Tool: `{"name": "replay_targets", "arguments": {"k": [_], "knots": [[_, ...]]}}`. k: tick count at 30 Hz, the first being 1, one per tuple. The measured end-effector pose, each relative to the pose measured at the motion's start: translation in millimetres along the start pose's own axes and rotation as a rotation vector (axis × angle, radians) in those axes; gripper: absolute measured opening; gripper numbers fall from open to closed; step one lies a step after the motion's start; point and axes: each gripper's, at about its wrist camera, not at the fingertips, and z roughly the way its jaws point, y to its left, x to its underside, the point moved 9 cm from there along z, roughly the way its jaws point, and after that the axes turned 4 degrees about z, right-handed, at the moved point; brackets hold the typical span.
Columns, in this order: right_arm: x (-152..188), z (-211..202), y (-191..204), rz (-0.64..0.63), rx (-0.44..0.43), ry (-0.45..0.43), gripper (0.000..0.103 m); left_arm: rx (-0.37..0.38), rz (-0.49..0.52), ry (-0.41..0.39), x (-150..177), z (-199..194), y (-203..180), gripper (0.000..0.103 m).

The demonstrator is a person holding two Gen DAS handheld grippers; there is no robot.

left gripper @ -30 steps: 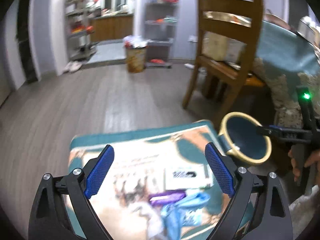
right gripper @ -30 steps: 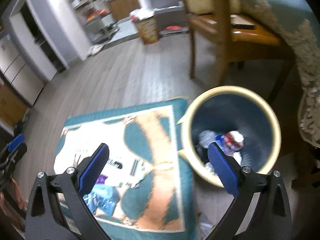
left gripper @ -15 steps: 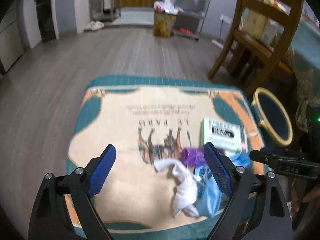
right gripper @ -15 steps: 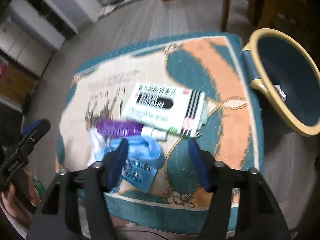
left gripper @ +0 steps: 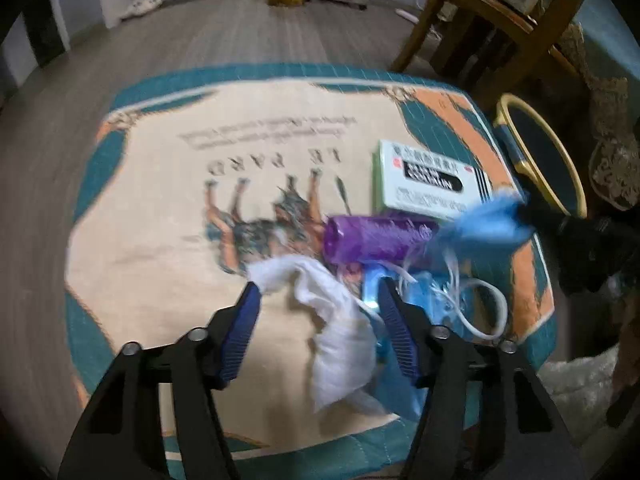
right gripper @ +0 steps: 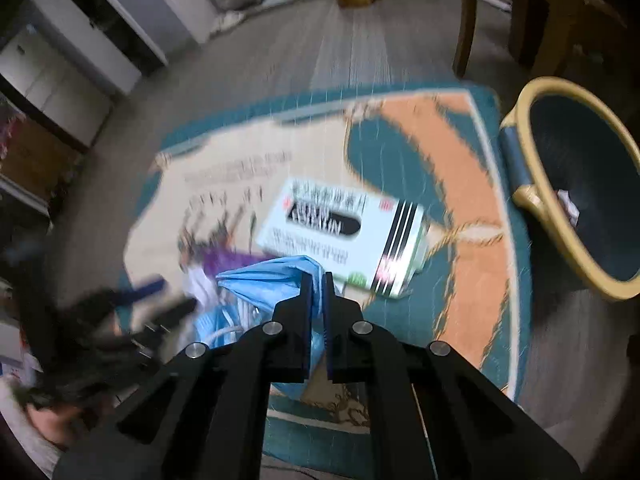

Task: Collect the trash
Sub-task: 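Grasp the white tissue with the left tool while the right tool grasps a blue face mask, then carry the white tissue and blue mask over the bin with both tools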

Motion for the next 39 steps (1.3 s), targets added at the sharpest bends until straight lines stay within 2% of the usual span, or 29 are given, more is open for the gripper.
{"name": "replay_targets", "arguments": {"k": [1, 3, 5, 6, 7, 10, 14, 16, 20, 23, 27, 30, 35, 39], "knots": [[-5.8, -7.8, -1.1, 0.007, -0.009, -0.023, 0.004, -0.004, 0.008, 0.022, 2.7, 5.0, -2.4, 0.050], [-14.5, -19.9, -4.2, 0.019, -0.023, -0.056, 0.004, -0.008, 0.026, 0.071, 10.1, 16.3, -7.1, 0.047], [-20.9, -25.4, -5.8, 0.031, -0.034, -0.070, 0.004, 0.006, 0.030, 0.116, 16.9, 25.6, -10.9, 0.033], [-22.6, -27.6, -7.9, 0.038, -0.038, -0.074, 0.004, 0.015, 0.029, 0.122, 18.1, 27.3, -12.0, 0.022], [-24.3, -29.7, -10.6, 0.043, -0.039, -0.078, 0.004, 0.007, 0.031, 0.117, 17.9, 26.1, -12.6, 0.021], [-27.7, -32.7, -14.5, 0.054, -0.043, -0.083, 0.004, 0.020, 0.018, 0.068, 9.8, 11.0, -13.7, 0.019], [-38.1, -45.9, -15.9, 0.061, -0.057, -0.118, 0.004, -0.036, 0.031, -0.051, -10.5, -25.3, -9.9, 0.019], [-43.3, -54.7, -16.8, 0.079, -0.077, -0.136, 0.004, -0.037, 0.017, -0.109, -22.2, -43.3, -9.7, 0.019], [-58.8, -73.0, -21.2, 0.085, -0.075, -0.180, 0.004, -0.059, 0.067, -0.211, -50.1, -77.5, -22.4, 0.019], [-72.7, -94.3, -28.3, 0.088, -0.070, -0.224, 0.004, -0.035, 0.091, -0.279, -73.8, -92.4, -36.9, 0.019], [-87.9, -122.9, -45.7, 0.074, -0.041, -0.262, 0.004, -0.031, 0.124, -0.316, -98.7, -103.5, -54.9, 0.019], [-97.1, -140.9, -63.9, 0.069, -0.019, -0.299, 0.004, 0.010, 0.138, -0.352, -120.4, -108.6, -80.8, 0.019], [-100.0, -156.6, -121.0, 0.086, 0.089, -0.324, 0.004, 0.068, 0.193, -0.374, -143.0, -98.4, -131.4, 0.019], [-90.7, -151.9, -173.7, 0.233, 0.066, -0.315, 0.004, 0.107, 0.245, -0.371, -156.3, -82.8, -176.6, 0.019]]}}
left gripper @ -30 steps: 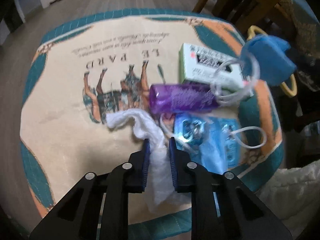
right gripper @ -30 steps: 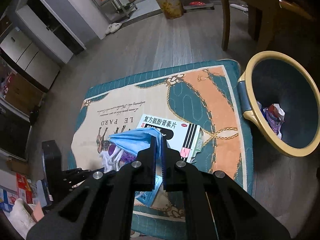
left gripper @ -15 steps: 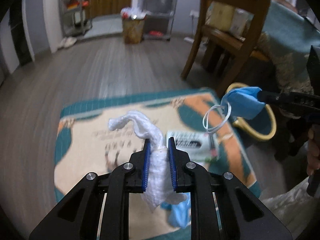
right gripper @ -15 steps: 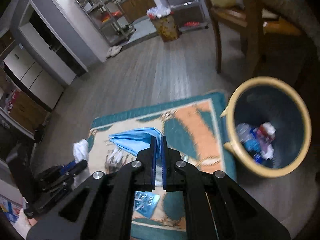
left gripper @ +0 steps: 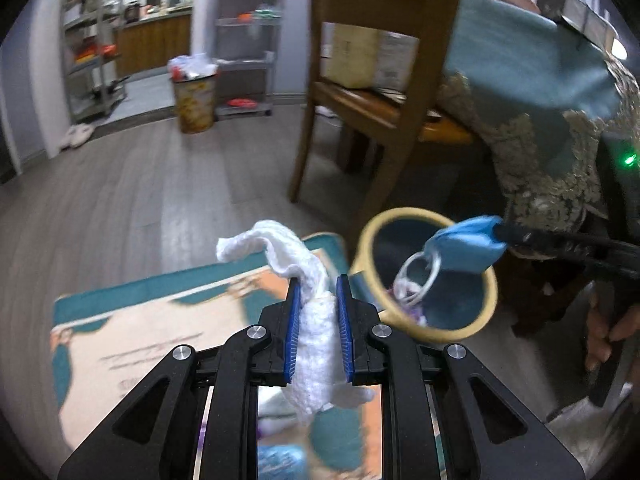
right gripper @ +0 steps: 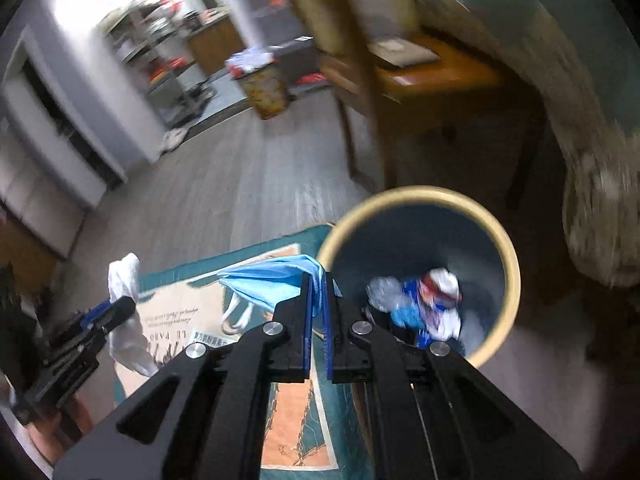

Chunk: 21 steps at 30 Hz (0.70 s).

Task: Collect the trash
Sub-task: 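Carry the white tissue and blue mask over the bin with both tools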

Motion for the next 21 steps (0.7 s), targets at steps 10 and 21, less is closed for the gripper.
{"name": "replay_targets", "arguments": {"k": [10, 21], "knots": [[-17.7, -0.7, -92.2, 0.100, 0.104, -0.035, 0.004, 0.115, 0.089, 0.038, -8.2, 61.6, -88.8, 0.019], [-38.2, -0.9, -147.4, 0.131, 0.166, -0.052, 0.004, 0.159, 0.202, 0.100, -4.6, 108.3, -135.5, 0.019]]}}
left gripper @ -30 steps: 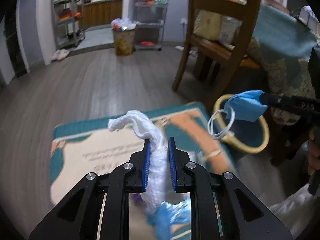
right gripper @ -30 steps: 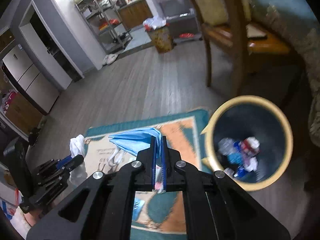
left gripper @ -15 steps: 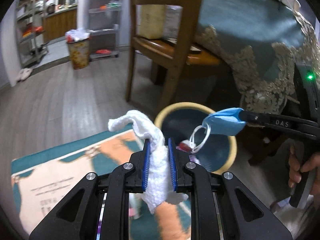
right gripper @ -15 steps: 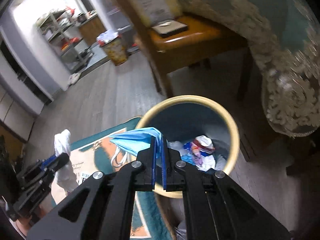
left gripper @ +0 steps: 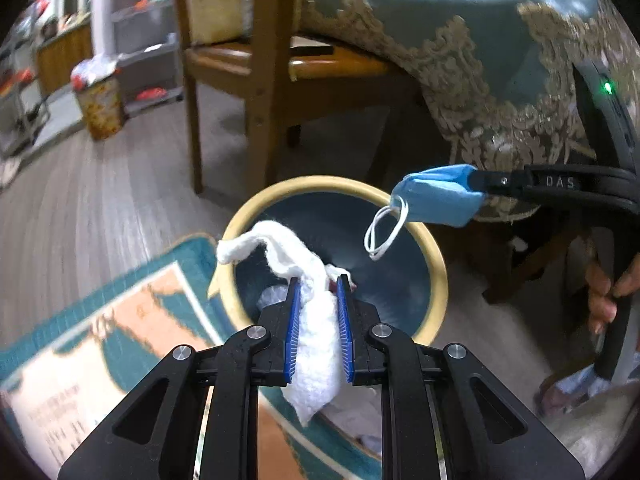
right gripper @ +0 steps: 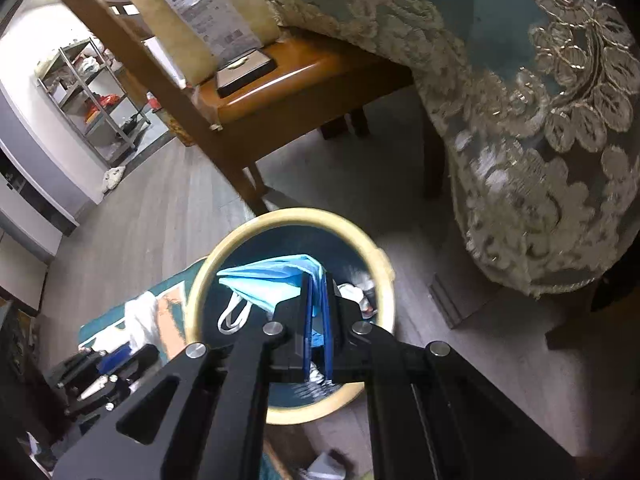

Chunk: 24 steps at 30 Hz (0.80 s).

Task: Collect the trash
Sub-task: 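Carry the white tissue and blue mask over the bin with both tools, then open both tools to drop the tissue and mask into the bin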

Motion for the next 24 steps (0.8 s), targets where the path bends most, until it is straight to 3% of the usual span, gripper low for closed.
{"name": "replay_targets", "arguments": {"k": [5, 12, 24], "knots": [[-1.6, 8.1, -17.0, 0.022, 0.028, 0.012, 0.004, 0.018, 0.046, -0.006, -13.1, 15.9, -0.9, 0.019], [7.7, 28.0, -11.0, -0.007, 0.046, 0.057, 0.004, 0.026, 0.031, 0.055, 4.6, 45.7, 2.5, 0.019], [12.3, 37.1, -3.0, -0.037, 0.053, 0.070, 0.004, 0.055, 0.038, 0.029, 0.0, 48.4, -2.7, 0.020]]}}
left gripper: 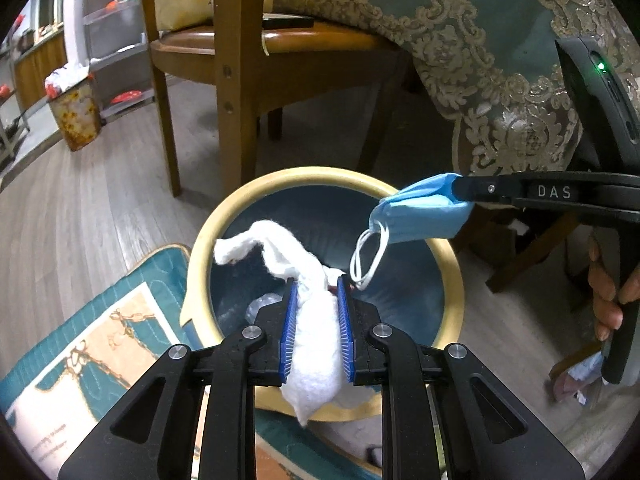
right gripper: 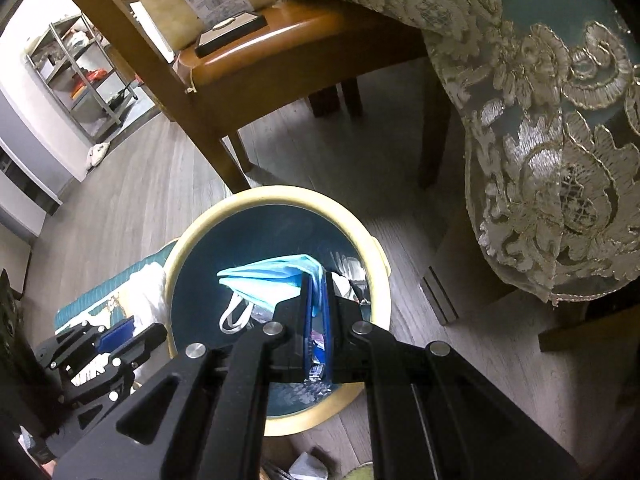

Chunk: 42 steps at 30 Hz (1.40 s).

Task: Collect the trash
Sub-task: 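Open both tools to drop the tissue and mask into the bin, then move both open tools back over the cushion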

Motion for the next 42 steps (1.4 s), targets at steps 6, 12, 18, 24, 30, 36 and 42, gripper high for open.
{"name": "replay_targets", "arguments": {"k": [6, 12, 18, 24, 30, 36, 42], "knots": [[-2.6, -4.3, 8.4, 0.001, -0.035, -0.016, 0.008, -0.023, 0.000, -0.011, -2.5, -2.8, 0.6, 0.055], [-3.4, -6.9, 18.3, -0.024, -0.033, -0.013, 0.020, -0.049, -0.014, -0.047, -7.4, -18.7, 9.3, 0.060], [-0.8, -10.1, 38.2, -0.085, -0.024, -0.019, 0.028, -0.067, -0.052, -0.076, -2.3, -50.8, 27.1, 0.060], [1.3, -23.7, 65.8, -0.130, -0.032, -0.055, 0.072, -0.121, -0.098, -0.116, 11.4, -101.3, 53.6, 0.074], [14.4, -38.7, 108.1, -0.183, -0.085, -0.087, 0.096, -0.220, -0.165, -0.174, 35.9, -171.2, 95.6, 0.089], [46.6, -37.4, 166.7, -0.281, -0.130, -0.063, 0.097, -0.334, -0.243, -0.168, 84.9, -225.6, 142.6, 0.091], [94.8, -29.8, 228.8, -0.414, -0.187, -0.010, 0.097, -0.409, -0.337, -0.115, 148.0, -254.3, 180.1, 0.091]]}}
